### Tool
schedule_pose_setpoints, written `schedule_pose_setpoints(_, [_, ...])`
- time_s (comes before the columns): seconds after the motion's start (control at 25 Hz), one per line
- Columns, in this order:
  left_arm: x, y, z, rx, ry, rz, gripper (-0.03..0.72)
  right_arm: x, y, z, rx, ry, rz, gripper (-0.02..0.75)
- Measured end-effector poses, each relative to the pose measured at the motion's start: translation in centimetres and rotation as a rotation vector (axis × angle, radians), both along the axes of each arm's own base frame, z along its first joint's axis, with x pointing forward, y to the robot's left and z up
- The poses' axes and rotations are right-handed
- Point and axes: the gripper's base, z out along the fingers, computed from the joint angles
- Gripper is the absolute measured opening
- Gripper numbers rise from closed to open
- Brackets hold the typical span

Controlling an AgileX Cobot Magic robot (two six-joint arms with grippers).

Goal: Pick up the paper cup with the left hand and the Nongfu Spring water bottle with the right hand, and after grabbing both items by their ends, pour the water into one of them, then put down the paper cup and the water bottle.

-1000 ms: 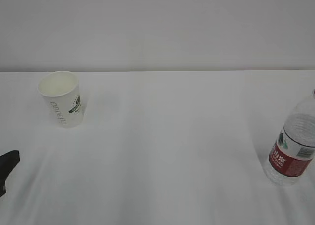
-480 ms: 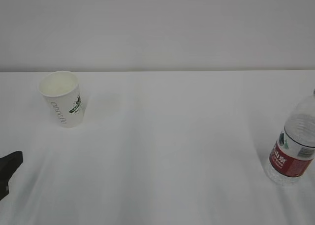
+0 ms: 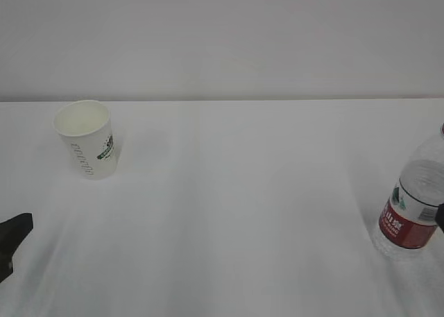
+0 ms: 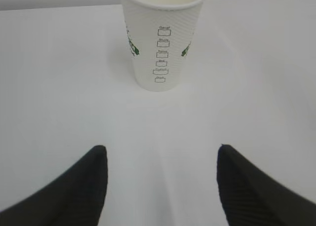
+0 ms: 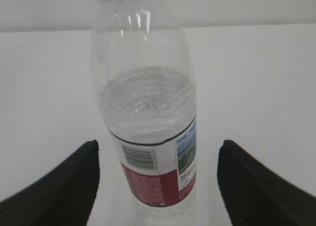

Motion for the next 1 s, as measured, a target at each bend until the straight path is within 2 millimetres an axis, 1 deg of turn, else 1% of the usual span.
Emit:
schedule_pose_setpoints(0.16, [0.0,0.0,0.0,0.0,0.0,0.0,0.507,0.8,0.2,-1.3,-0.005,0.072,0.013,0.562])
schedule_pose_setpoints(0.56, [0.0,0.0,0.0,-0.002,-0.001,0.001,0.507,2.0,0.7,-3.5,-0.007,0.141,0.061,0.562])
schedule_pose_setpoints(0.8, [0.0,0.0,0.0,-0.002,-0.001,0.001,0.507,2.3,0.8,-3.9,0.003,0.131,0.071,0.563])
schedule_pose_setpoints(1.0, [0.0,0.0,0.0,-0.002,-0.001,0.001,0.507,2.5,0.9,-3.8,0.005,0.108,0.075,0.563])
